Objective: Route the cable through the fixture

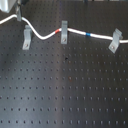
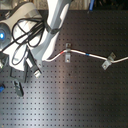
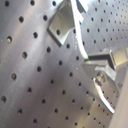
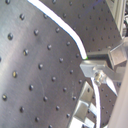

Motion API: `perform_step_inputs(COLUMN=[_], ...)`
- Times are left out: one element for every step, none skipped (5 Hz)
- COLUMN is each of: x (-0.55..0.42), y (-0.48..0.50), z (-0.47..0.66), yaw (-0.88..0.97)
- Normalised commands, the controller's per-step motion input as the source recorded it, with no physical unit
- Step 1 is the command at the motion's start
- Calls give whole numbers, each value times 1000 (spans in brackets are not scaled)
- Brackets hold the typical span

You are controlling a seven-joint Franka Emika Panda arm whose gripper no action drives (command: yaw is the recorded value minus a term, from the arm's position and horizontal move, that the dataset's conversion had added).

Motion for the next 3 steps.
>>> perform_step_inputs(x=[-67,-263,-142], y=[425,411,486], z=[-109,-85,97], yaw=[-526,-523,-637])
